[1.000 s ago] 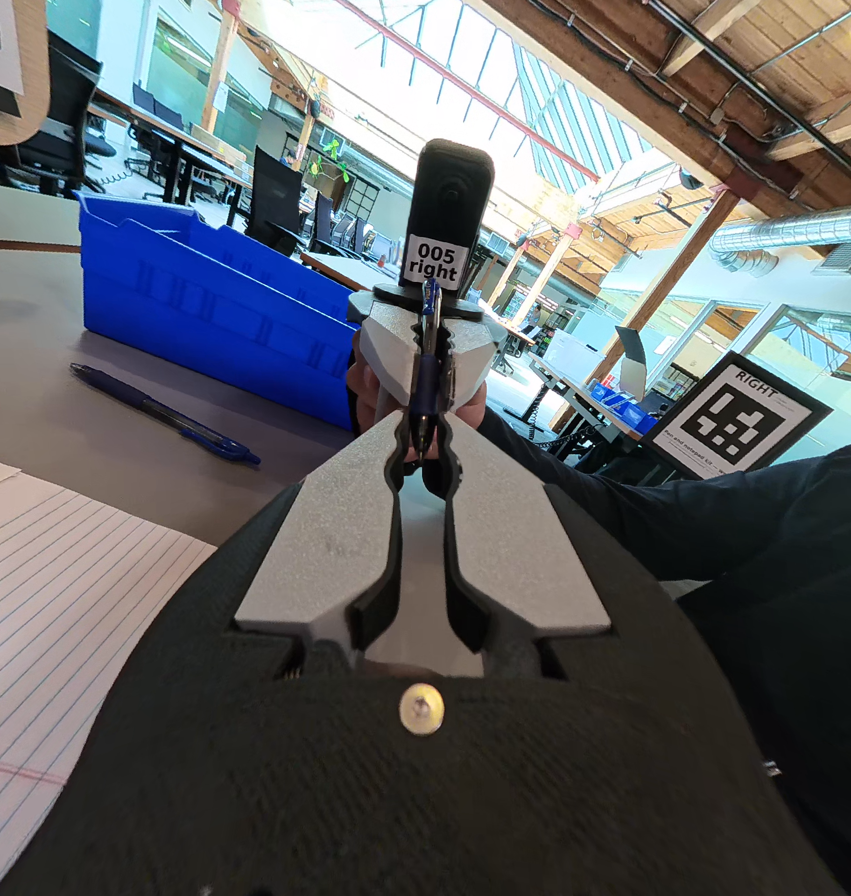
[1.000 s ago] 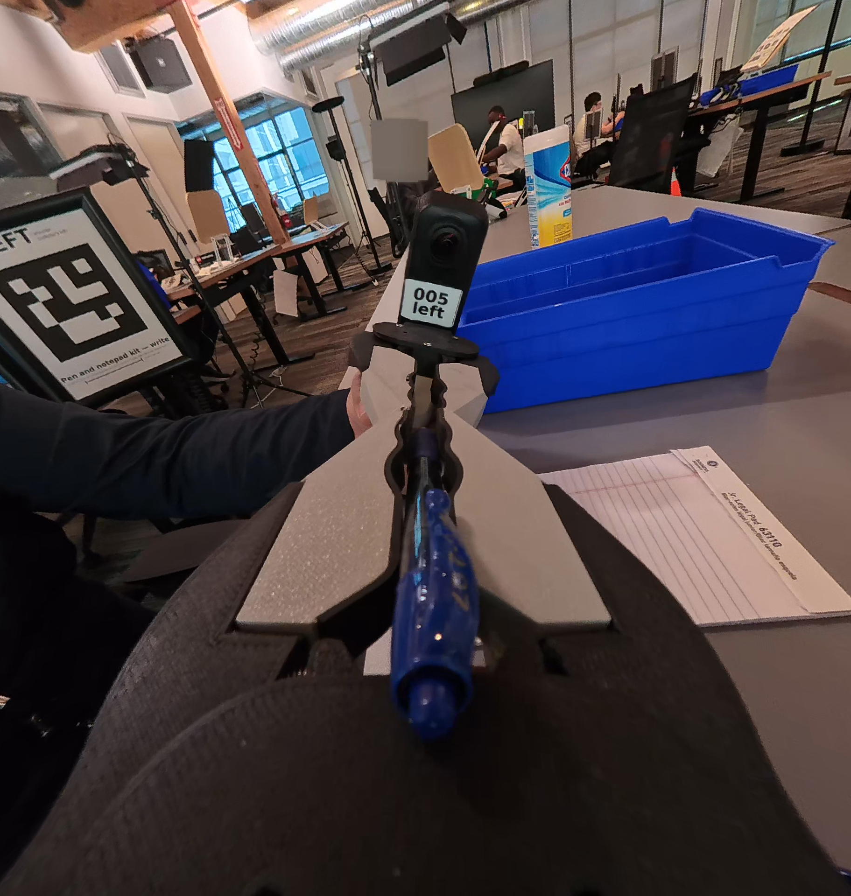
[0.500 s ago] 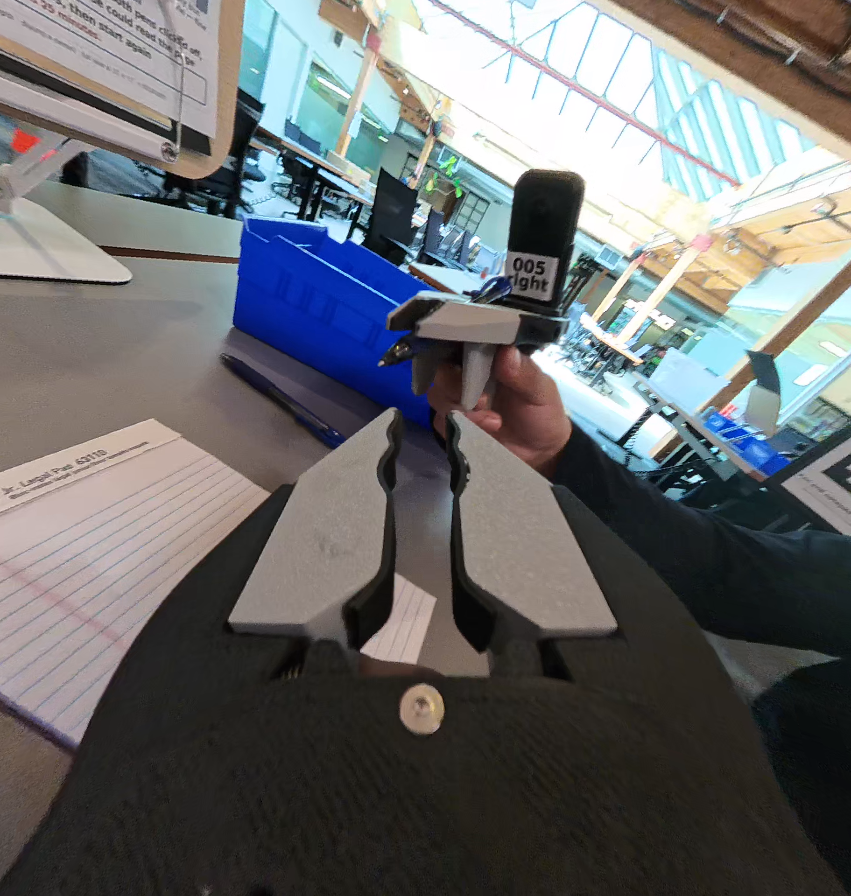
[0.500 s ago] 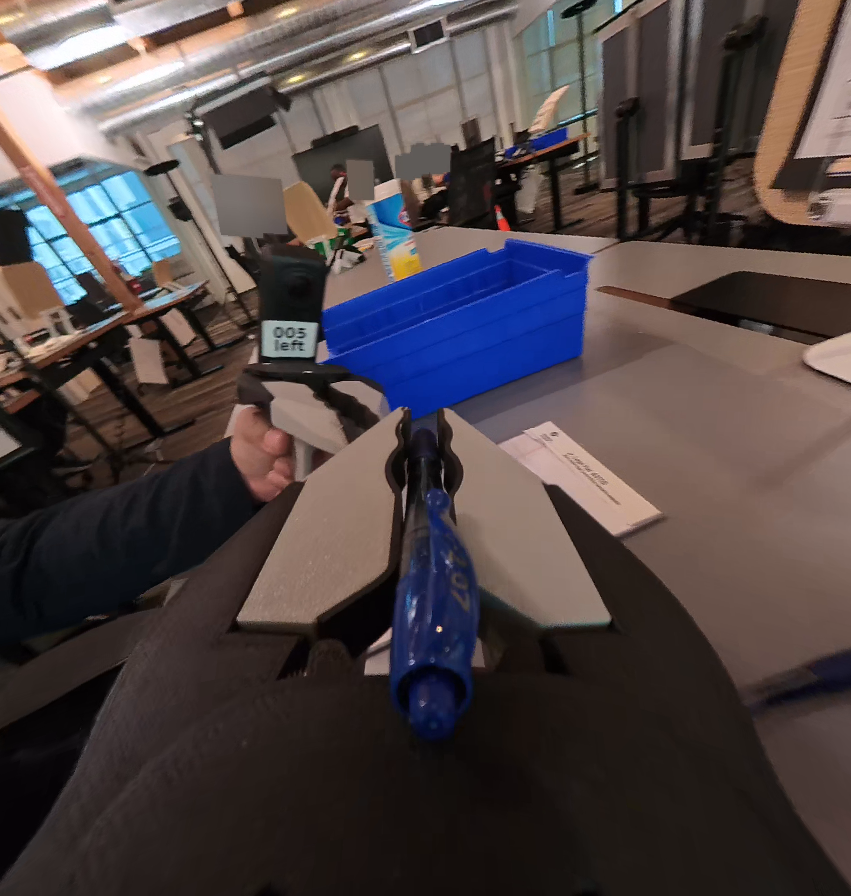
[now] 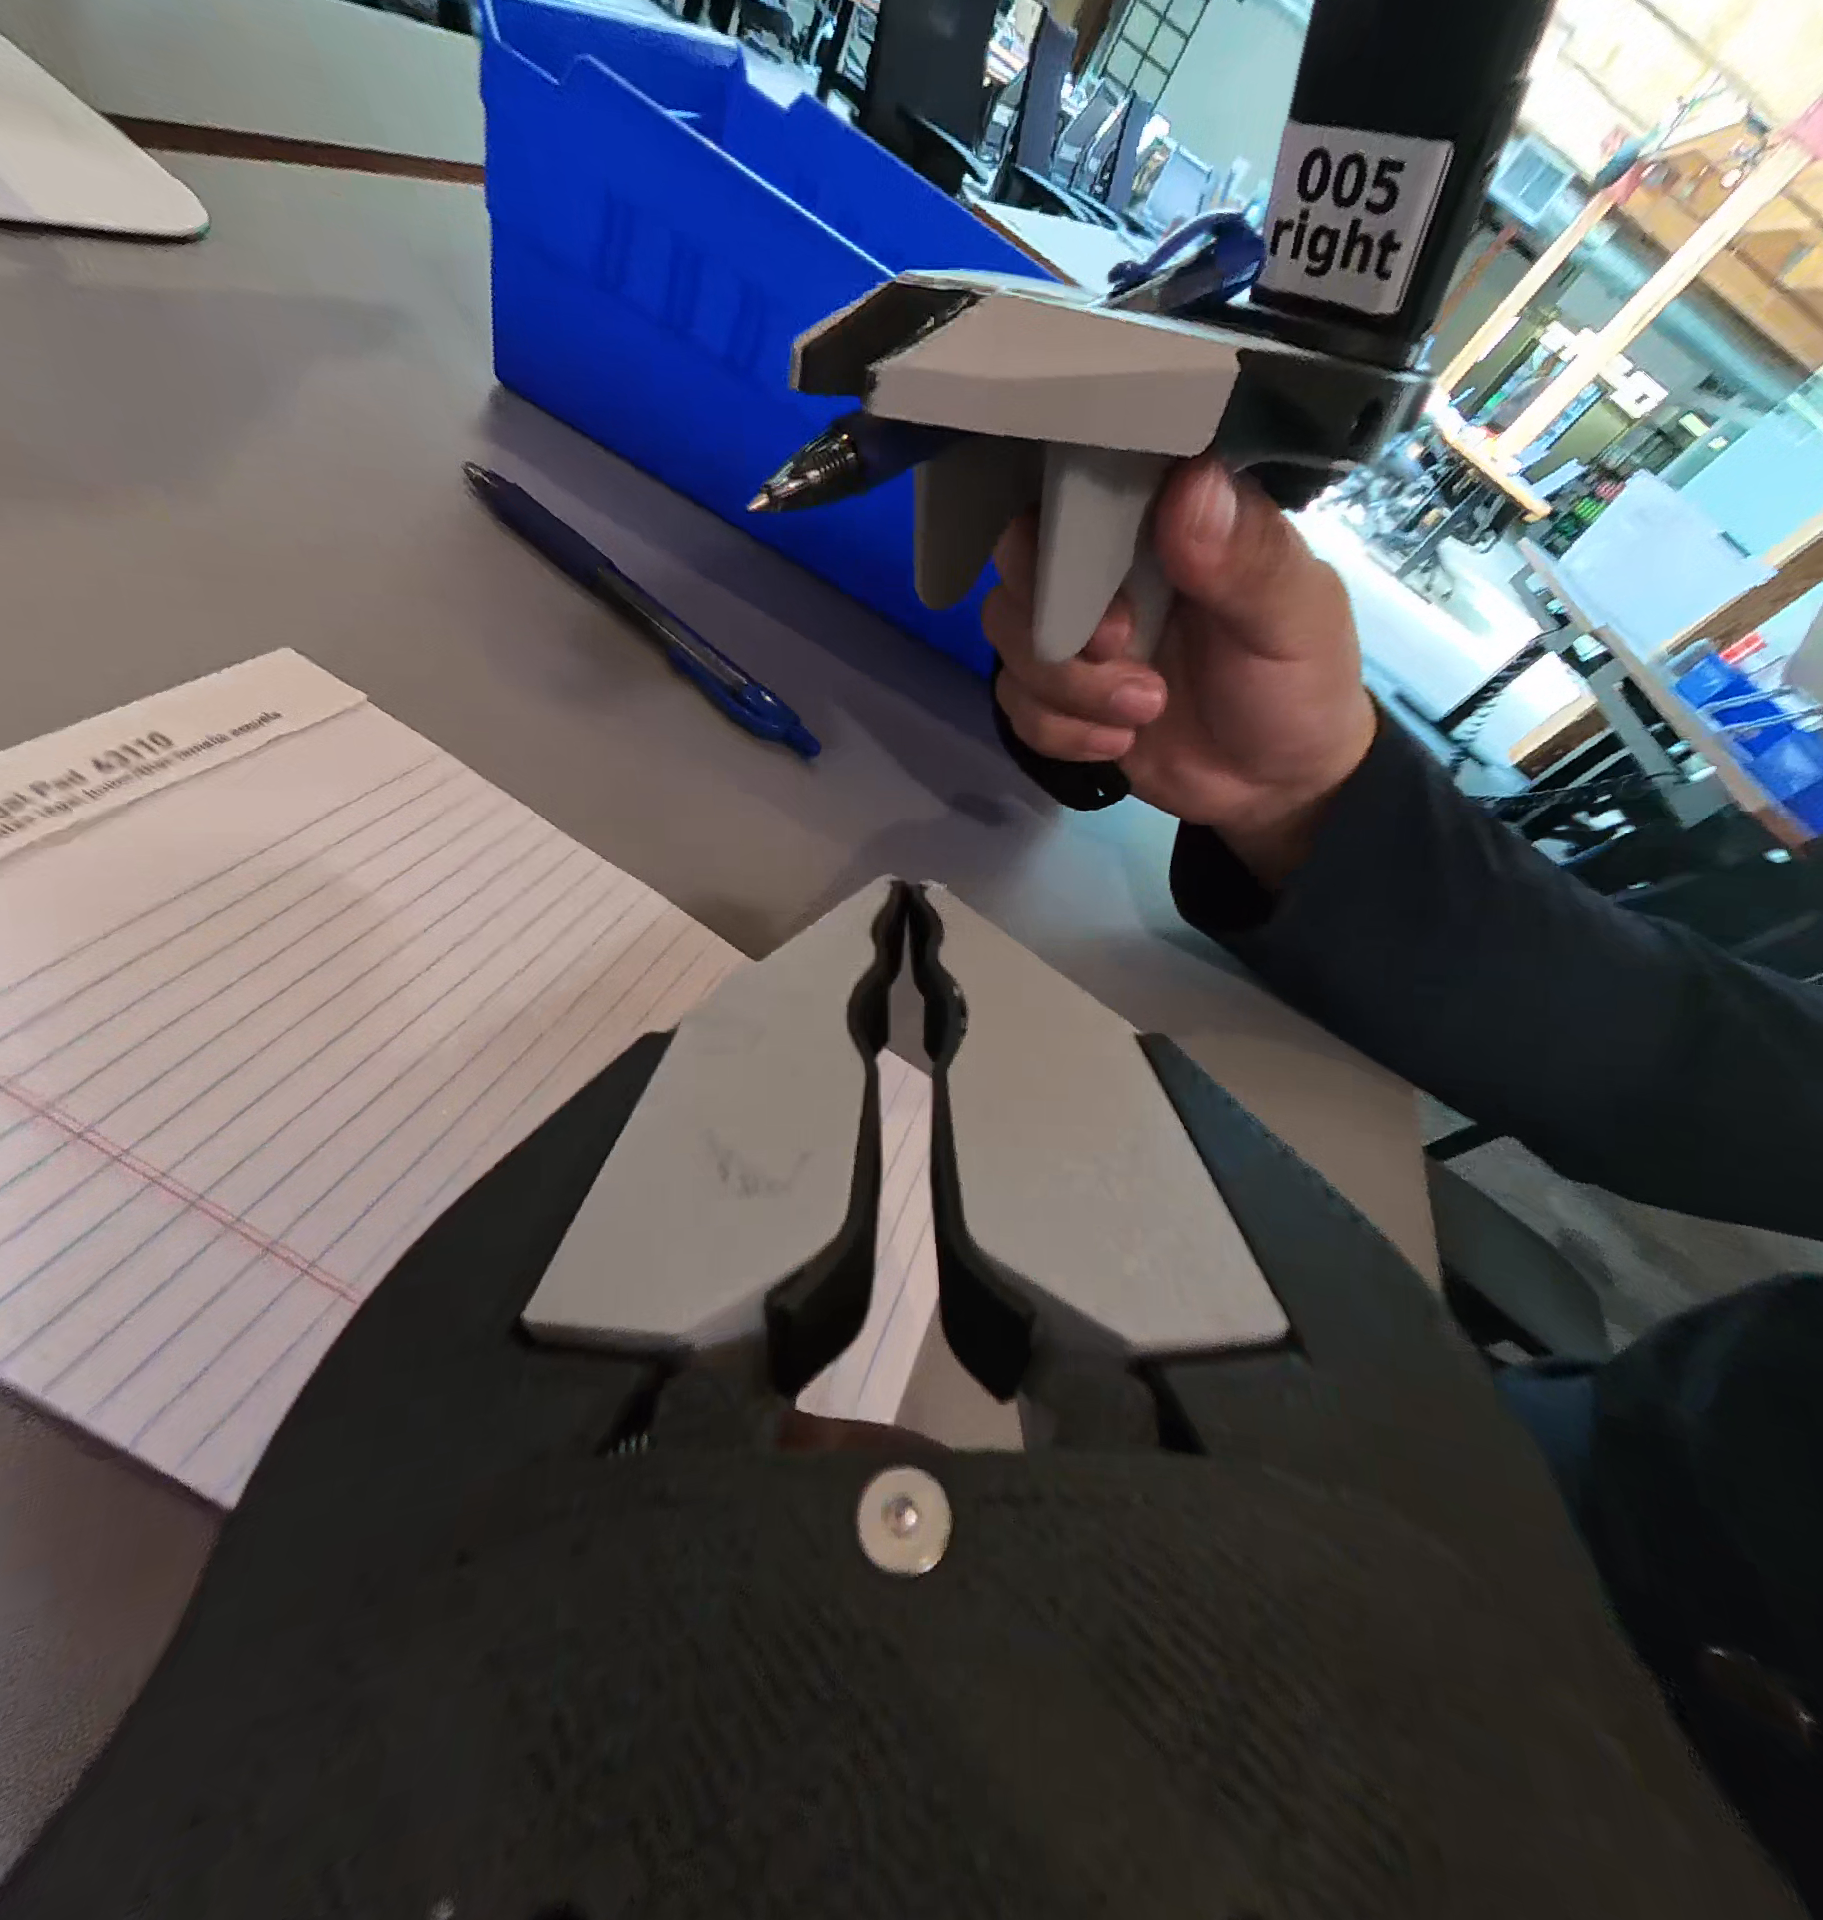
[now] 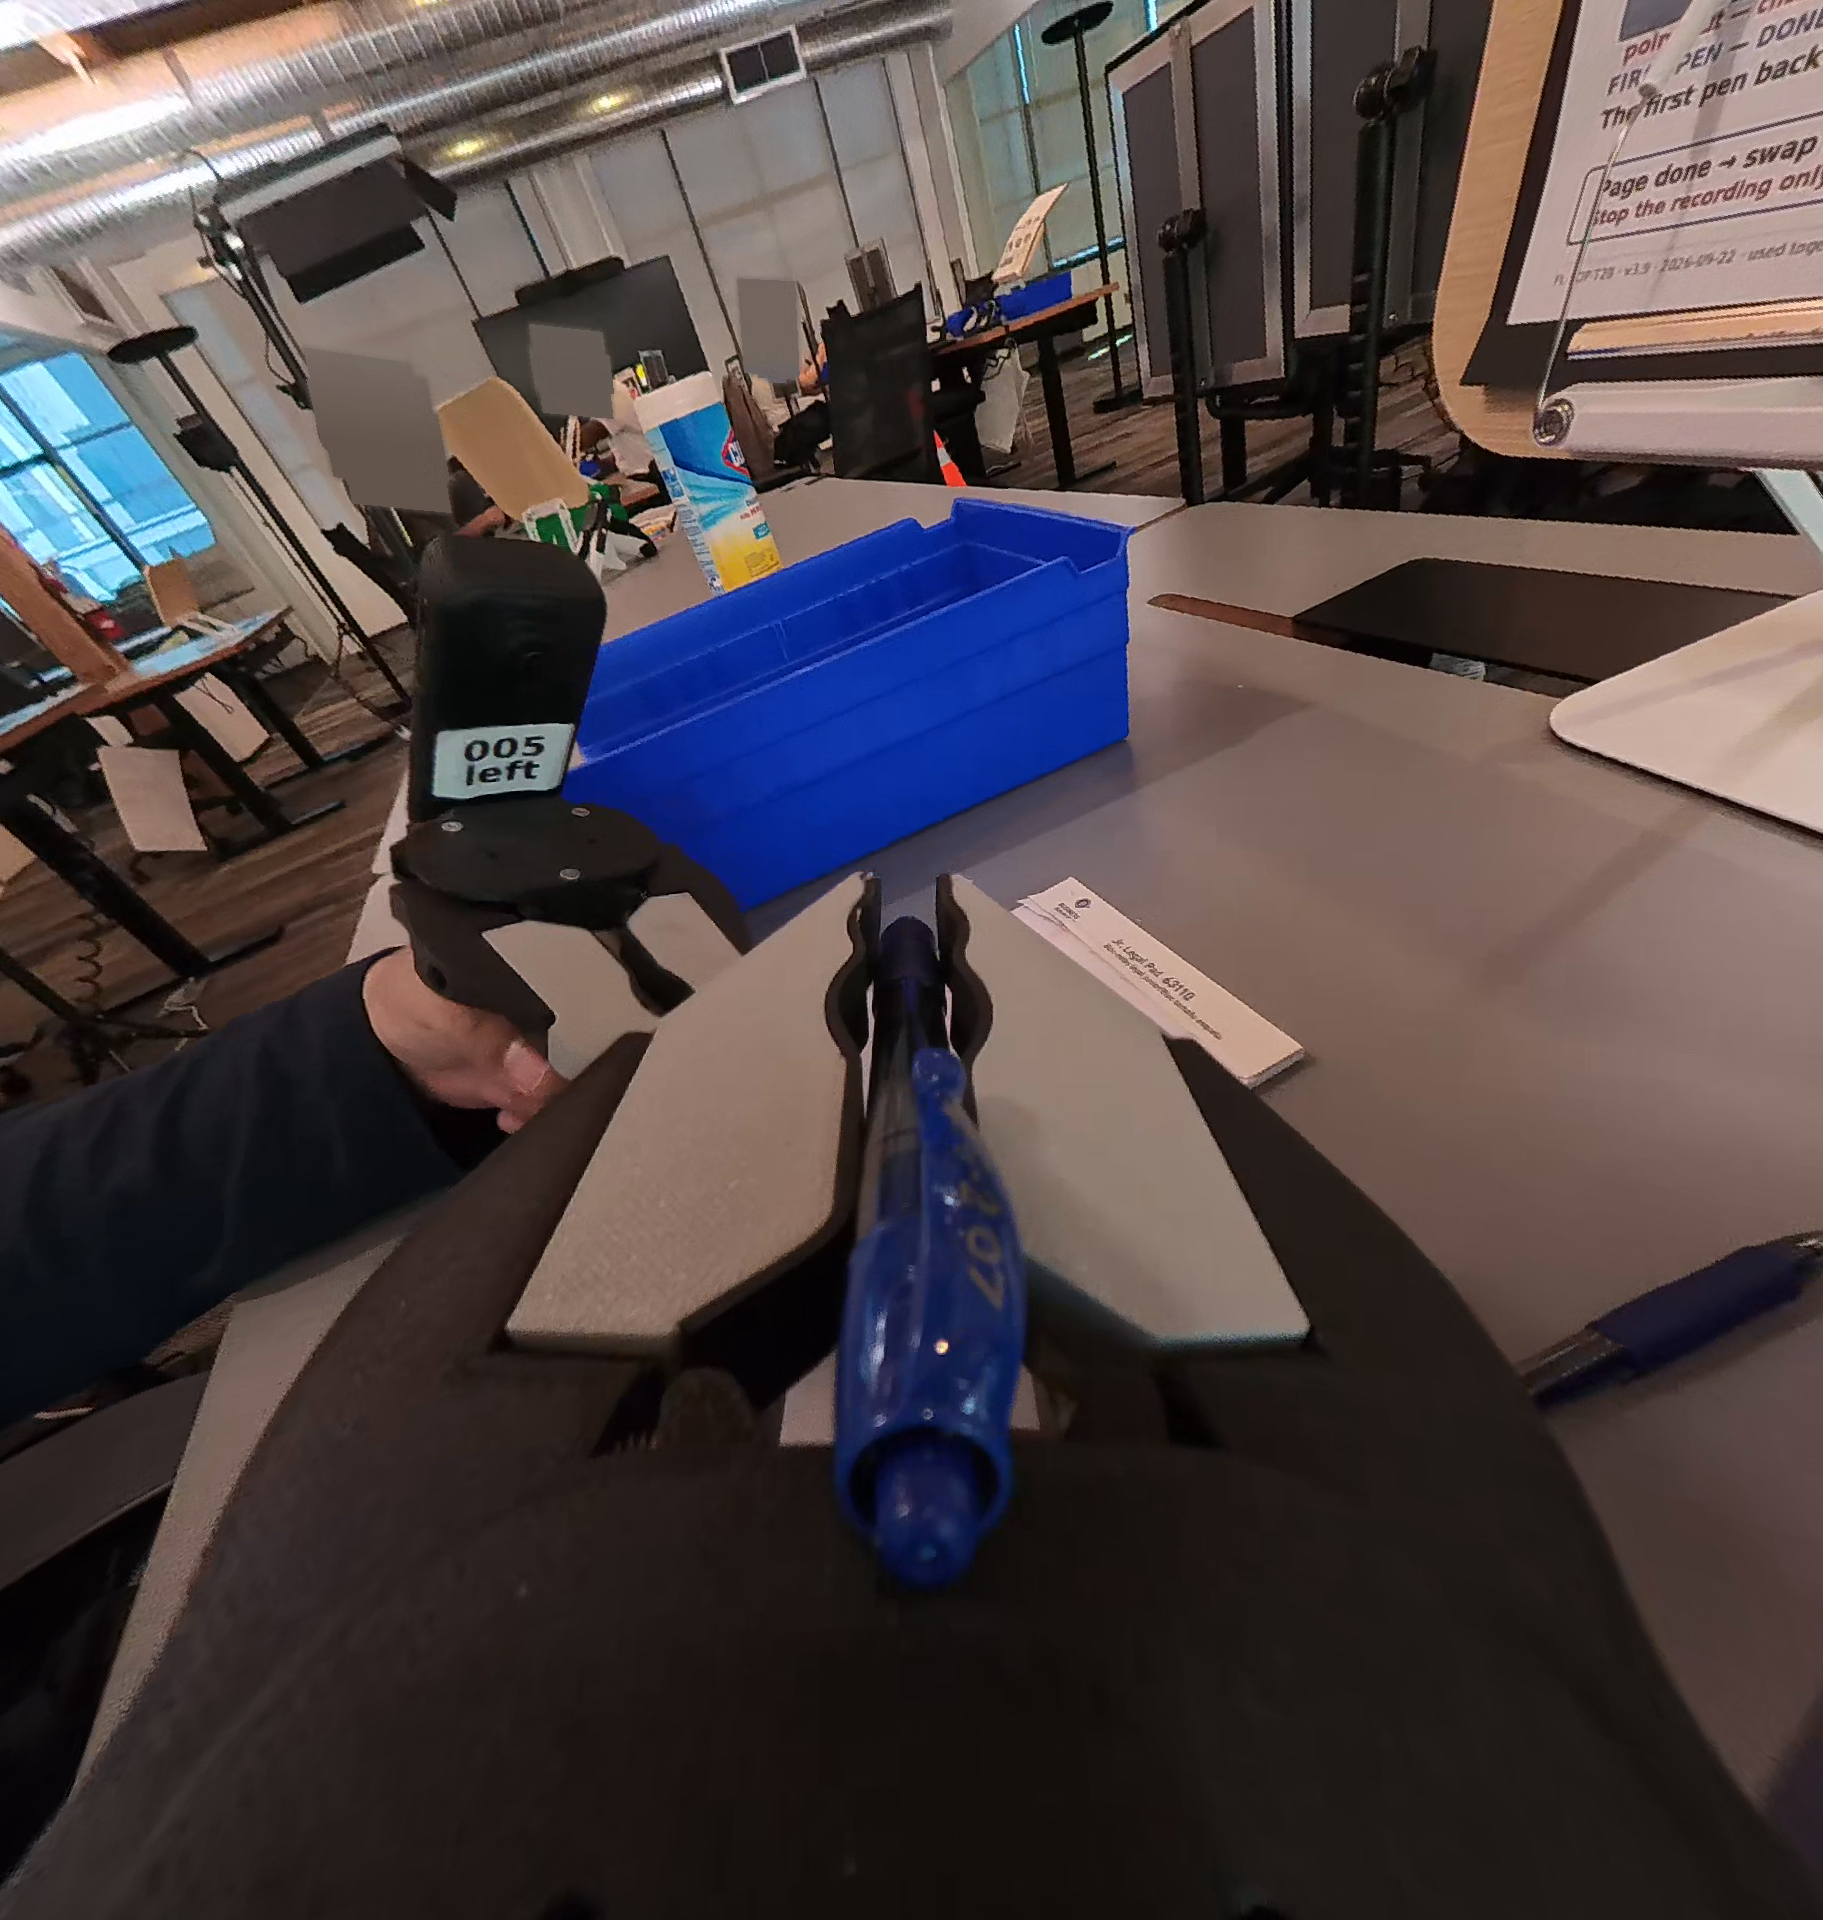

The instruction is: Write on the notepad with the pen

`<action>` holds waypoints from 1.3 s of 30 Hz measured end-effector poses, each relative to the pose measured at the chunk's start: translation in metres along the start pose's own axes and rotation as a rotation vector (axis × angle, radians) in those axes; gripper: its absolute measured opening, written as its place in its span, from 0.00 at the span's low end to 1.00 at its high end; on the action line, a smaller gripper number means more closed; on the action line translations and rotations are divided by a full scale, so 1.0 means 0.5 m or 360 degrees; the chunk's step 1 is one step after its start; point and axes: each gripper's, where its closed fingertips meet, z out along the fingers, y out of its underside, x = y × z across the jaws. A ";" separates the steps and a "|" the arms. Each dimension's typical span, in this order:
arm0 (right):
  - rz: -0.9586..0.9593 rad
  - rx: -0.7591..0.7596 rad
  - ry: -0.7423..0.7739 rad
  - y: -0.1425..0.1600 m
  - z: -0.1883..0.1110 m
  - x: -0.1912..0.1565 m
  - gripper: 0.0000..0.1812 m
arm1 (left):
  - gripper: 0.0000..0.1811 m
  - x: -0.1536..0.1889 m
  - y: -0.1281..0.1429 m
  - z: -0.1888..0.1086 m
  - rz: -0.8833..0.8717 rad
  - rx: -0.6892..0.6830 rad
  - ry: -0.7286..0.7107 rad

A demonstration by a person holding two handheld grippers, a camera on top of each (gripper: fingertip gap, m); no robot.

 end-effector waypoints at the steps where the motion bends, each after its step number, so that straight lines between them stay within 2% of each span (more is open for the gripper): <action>1: -0.0006 -0.0008 0.0008 0.003 0.002 0.001 0.04 | 0.00 0.002 0.003 0.000 -0.0055 -0.0012 0.0035; 5: -0.0019 -0.0051 0.0036 0.018 0.012 0.005 0.04 | 0.00 0.034 0.024 0.013 -0.0222 -0.0092 0.0222; 7: -0.0027 -0.0078 0.0027 0.027 0.017 0.004 0.04 | 0.00 0.048 0.041 0.023 -0.0255 -0.0162 0.0245; 9: -0.0040 -0.0085 0.0026 0.030 0.019 0.003 0.04 | 0.00 0.066 0.052 0.031 -0.0223 -0.0198 0.0263; 11: -0.0041 -0.0078 0.0030 0.028 0.018 0.003 0.04 | 0.00 0.104 0.058 0.032 -0.0186 -0.0210 0.0404; 16: -0.0048 -0.0038 0.0057 0.017 0.011 0.007 0.04 | 0.00 0.120 0.010 0.014 0.0031 0.0027 0.0421; 18: -0.0047 -0.0007 0.0068 0.009 0.006 0.010 0.04 | 0.00 0.098 -0.026 -0.003 0.0133 0.0177 0.0258; 19: -0.0046 0.0004 0.0073 0.007 0.003 0.012 0.04 | 0.00 0.067 -0.045 -0.012 0.0175 0.0254 0.0060; 21: -0.0039 0.0023 0.0083 0.003 -0.001 0.017 0.04 | 0.00 -0.032 -0.074 -0.046 0.0242 0.0328 -0.0547; 22: -0.0041 0.0030 0.0094 0.002 -0.002 0.021 0.04 | 0.00 -0.069 -0.083 -0.065 0.0287 0.0309 -0.0789; 23: -0.0046 0.0032 0.0110 0.000 -0.003 0.025 0.04 | 0.00 -0.088 -0.092 -0.074 0.0342 0.0273 -0.0927; 27: -0.0070 0.0051 0.0132 -0.007 -0.008 0.025 0.04 | 0.00 -0.187 -0.113 -0.072 0.0521 -0.0002 -0.1307; 30: -0.0076 0.0071 0.0125 -0.012 -0.011 0.021 0.04 | 0.00 -0.283 -0.087 -0.067 0.0385 -0.0279 -0.1460; 33: -0.0069 0.0093 0.0122 -0.018 -0.014 0.022 0.04 | 0.00 -0.336 -0.049 -0.059 0.0297 -0.0479 -0.1498; 34: -0.0061 0.0104 0.0117 -0.021 -0.016 0.022 0.04 | 0.00 -0.341 -0.034 -0.052 0.0285 -0.0519 -0.1477; 39: -0.0046 0.0113 0.0105 -0.024 -0.015 0.022 0.04 | 0.00 -0.309 -0.025 -0.030 0.0254 -0.0416 -0.1333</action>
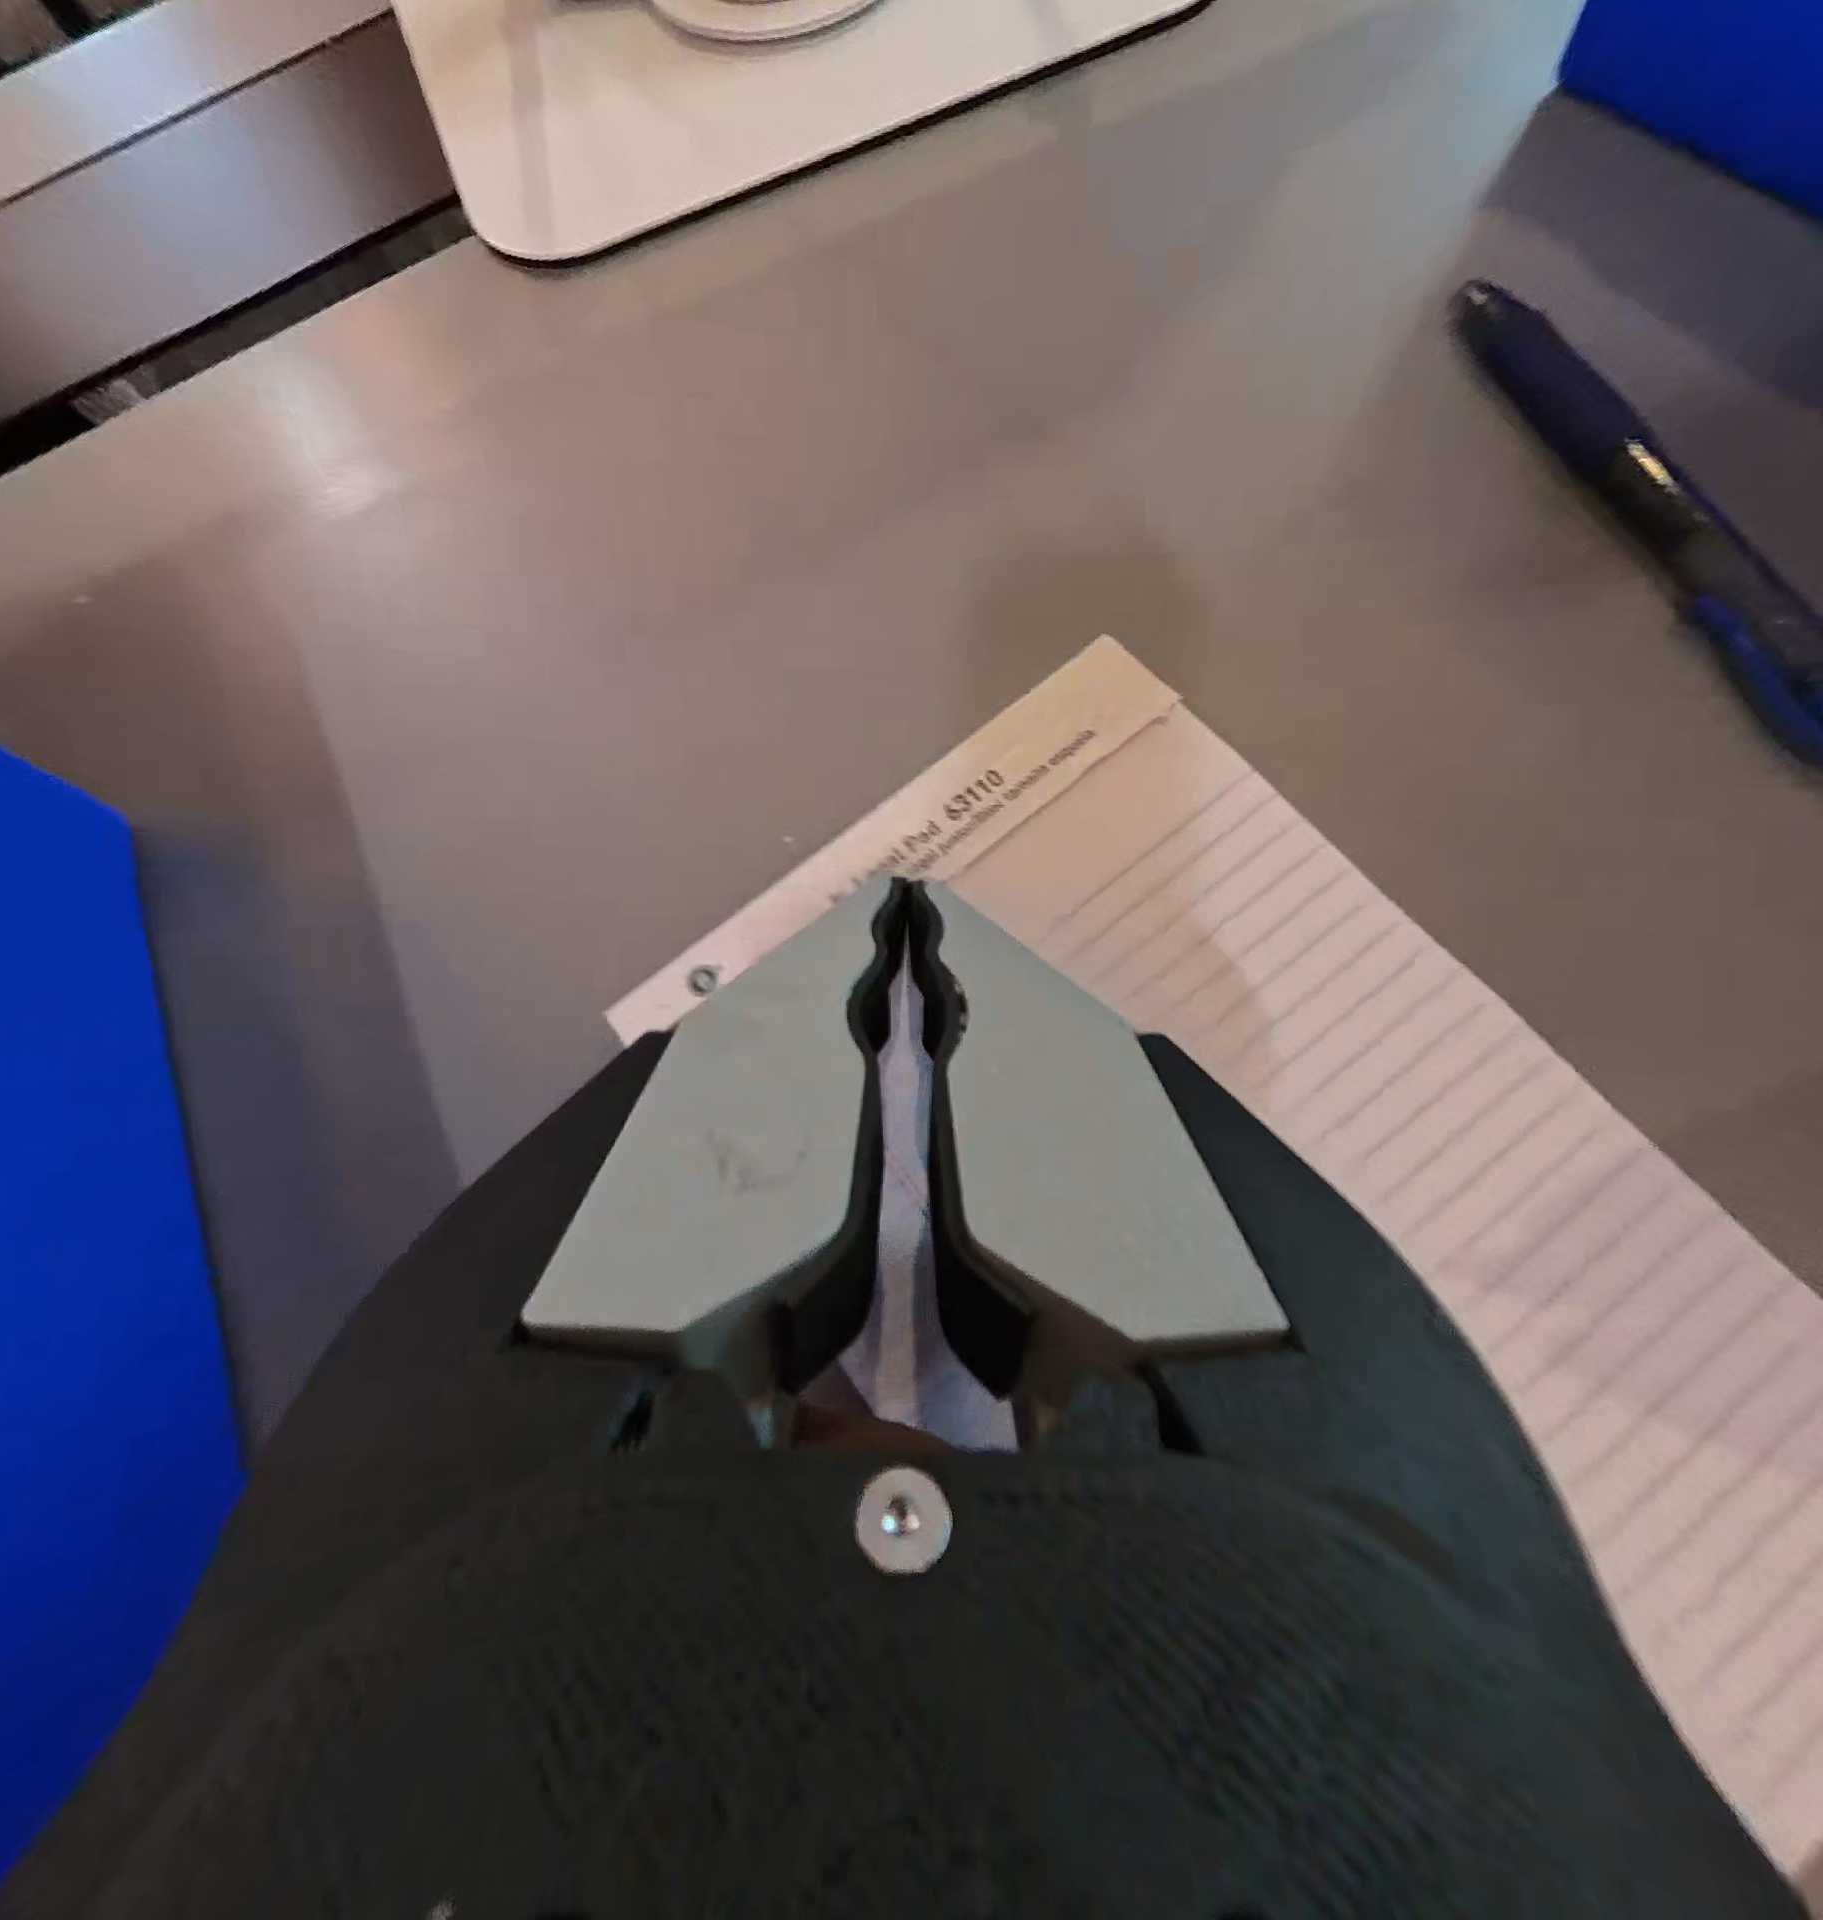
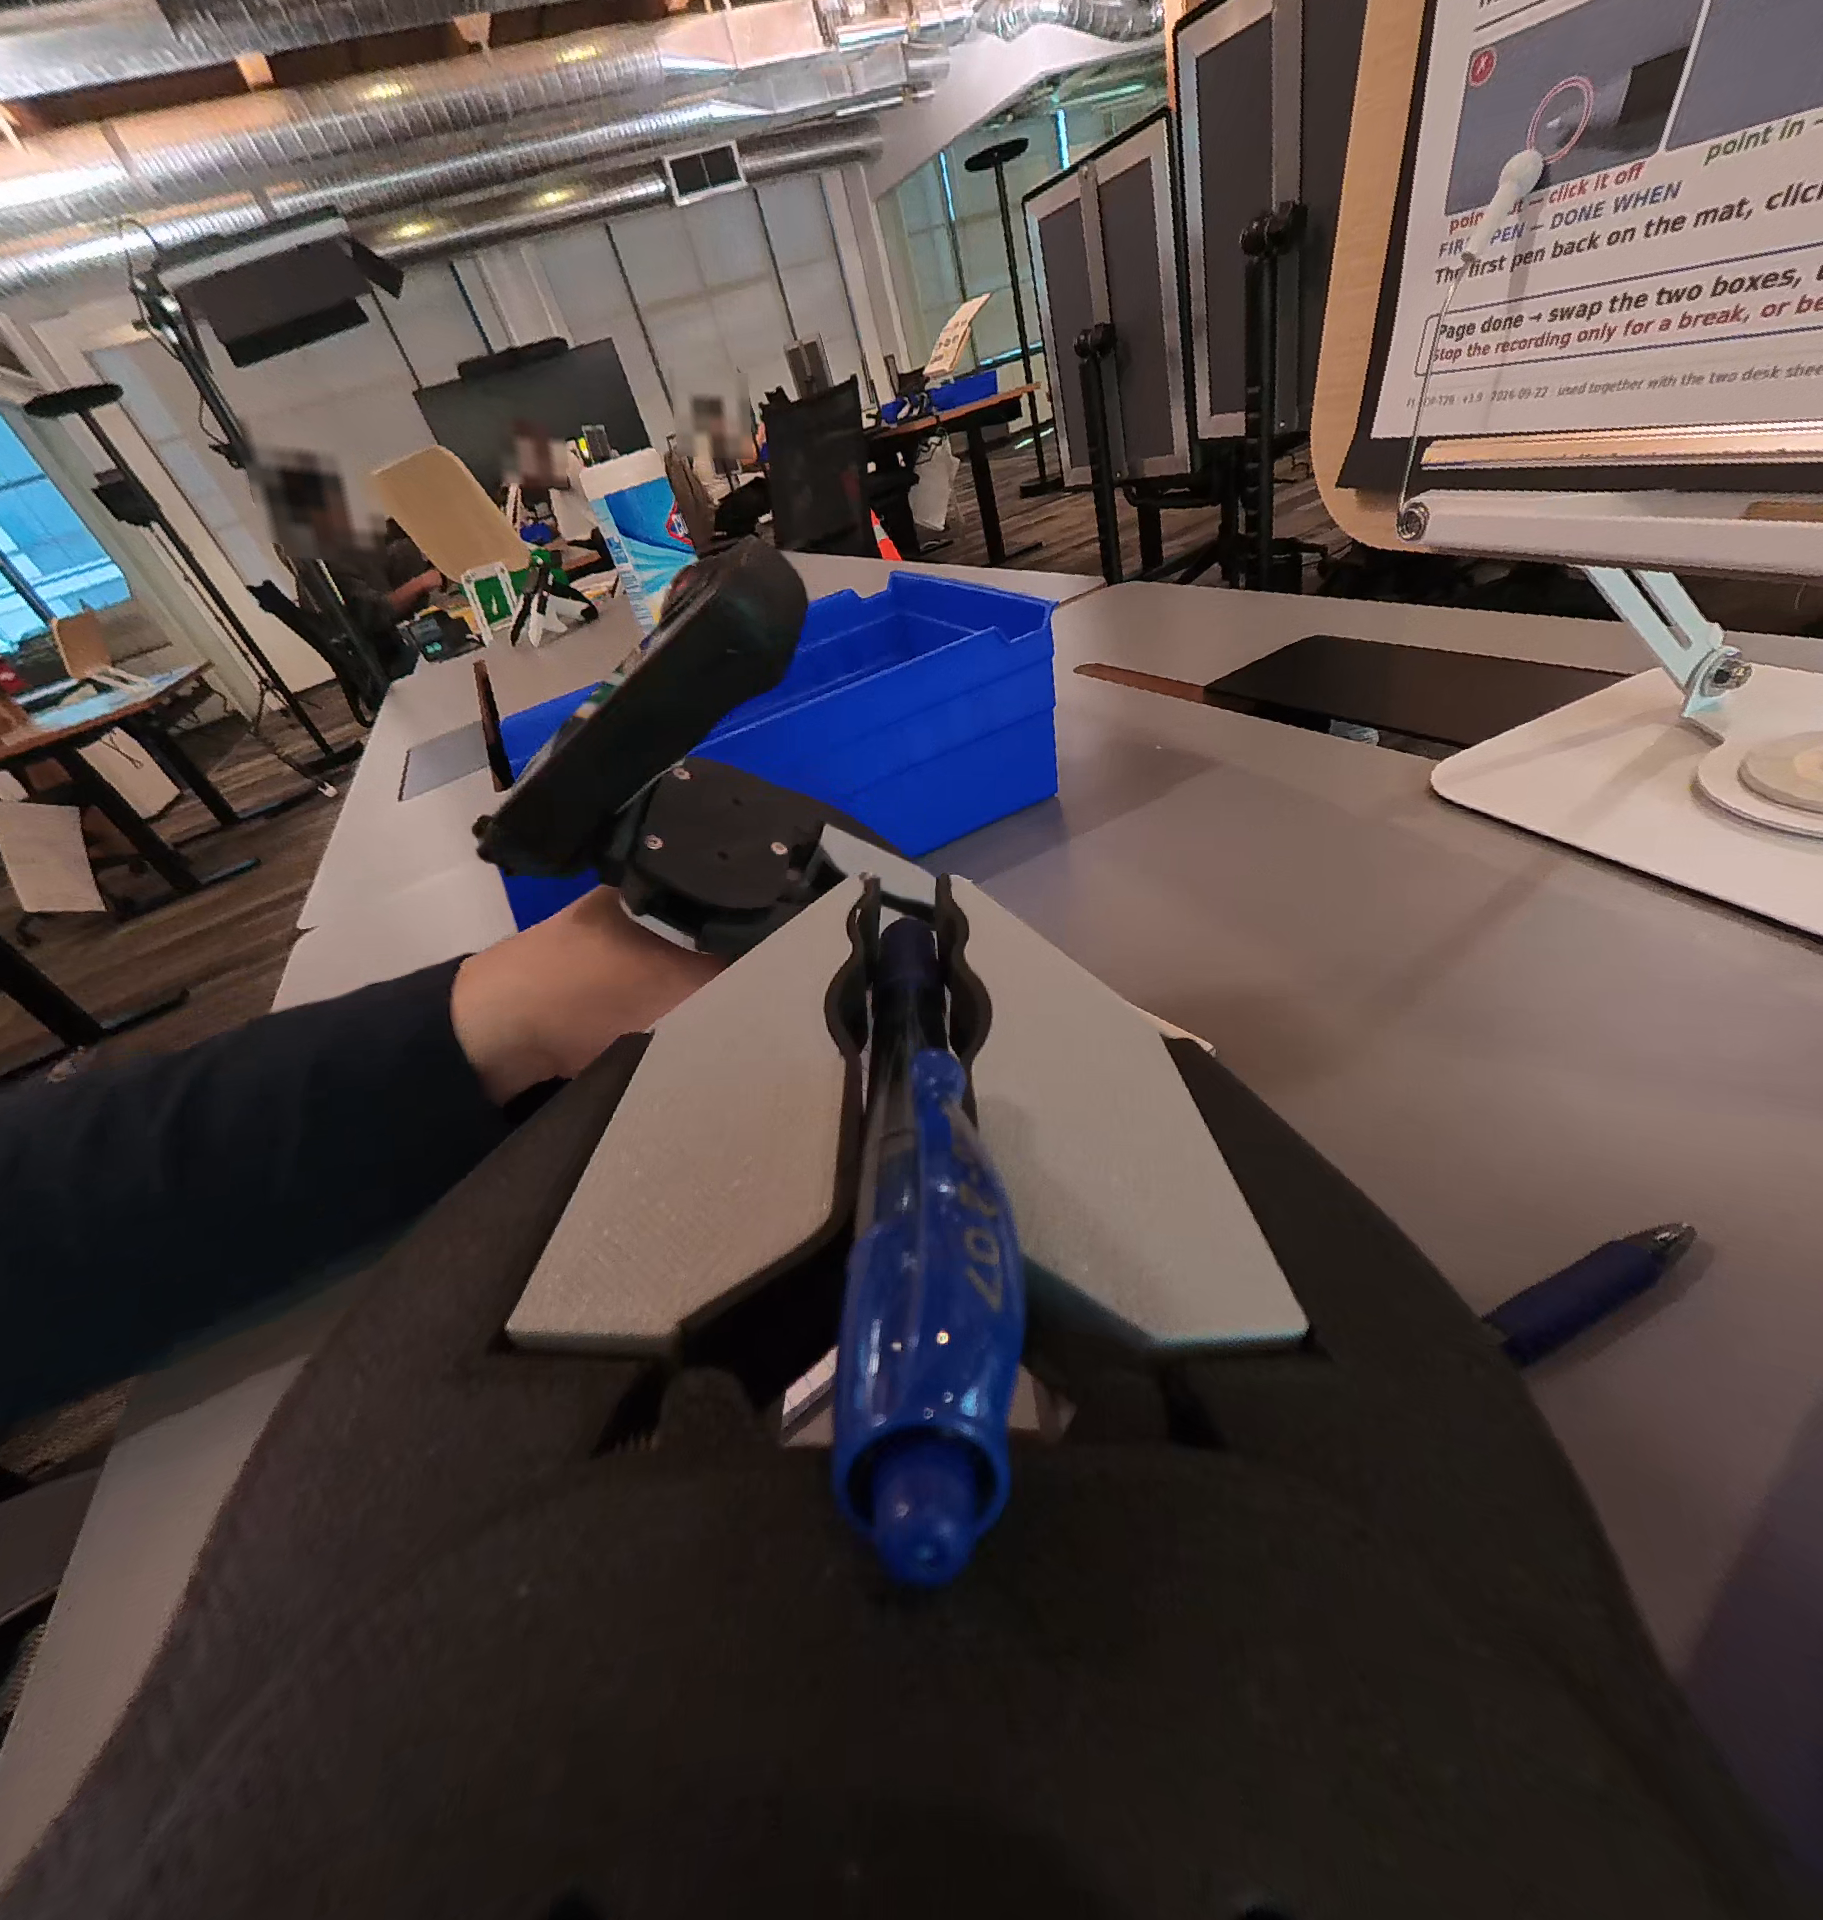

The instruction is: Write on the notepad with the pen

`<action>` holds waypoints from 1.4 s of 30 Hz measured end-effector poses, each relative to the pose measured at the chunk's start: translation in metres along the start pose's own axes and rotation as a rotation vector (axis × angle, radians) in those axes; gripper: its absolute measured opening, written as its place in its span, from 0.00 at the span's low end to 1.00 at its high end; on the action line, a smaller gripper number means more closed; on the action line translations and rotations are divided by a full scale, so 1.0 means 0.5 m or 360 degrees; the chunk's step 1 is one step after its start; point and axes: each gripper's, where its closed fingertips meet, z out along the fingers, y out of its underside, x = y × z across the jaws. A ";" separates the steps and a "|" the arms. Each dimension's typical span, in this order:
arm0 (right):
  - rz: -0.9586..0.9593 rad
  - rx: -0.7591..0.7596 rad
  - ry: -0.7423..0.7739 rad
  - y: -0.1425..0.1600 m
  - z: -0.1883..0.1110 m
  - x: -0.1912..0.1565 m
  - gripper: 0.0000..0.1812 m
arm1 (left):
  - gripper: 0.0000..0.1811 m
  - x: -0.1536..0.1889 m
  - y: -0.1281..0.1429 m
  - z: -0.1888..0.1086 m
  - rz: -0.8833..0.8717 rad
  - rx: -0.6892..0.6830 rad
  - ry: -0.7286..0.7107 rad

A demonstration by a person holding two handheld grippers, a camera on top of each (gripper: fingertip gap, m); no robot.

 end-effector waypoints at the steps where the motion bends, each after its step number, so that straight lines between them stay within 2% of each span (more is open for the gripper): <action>1: -0.0006 -0.0008 0.0004 0.002 0.001 0.000 0.04 | 0.00 0.012 0.004 -0.004 -0.0005 -0.0006 0.0033; 6: -0.0029 -0.0039 0.0015 0.011 0.006 -0.001 0.04 | 0.00 0.048 0.012 -0.021 0.0116 0.0008 0.0019; 9: -0.0038 -0.0042 0.0028 0.012 0.006 0.000 0.04 | 0.00 0.037 0.004 -0.032 0.0134 0.0075 -0.0070; 14: -0.0045 -0.0024 0.0038 0.008 0.004 0.001 0.04 | 0.00 -0.014 -0.030 -0.062 0.0178 0.0300 -0.0250; 17: -0.0053 -0.0043 0.0048 0.015 0.010 0.000 0.04 | 0.00 -0.054 -0.018 -0.047 0.0137 0.0219 -0.0326; 20: -0.0080 -0.0073 0.0059 0.022 0.015 -0.004 0.04 | 0.00 -0.085 -0.031 -0.045 0.0162 0.0258 -0.0419; 28: -0.0061 -0.0062 0.0046 0.021 0.016 -0.007 0.04 | 0.00 -0.068 0.013 0.006 0.0195 -0.0057 -0.0263; 33: -0.0070 -0.0067 0.0037 0.021 0.017 -0.012 0.04 | 0.00 -0.048 0.018 0.002 0.0116 -0.0053 -0.0125; 42: -0.0058 -0.0117 0.0037 0.032 0.018 -0.008 0.04 | 0.00 -0.005 0.037 -0.027 0.0069 -0.0045 -0.0021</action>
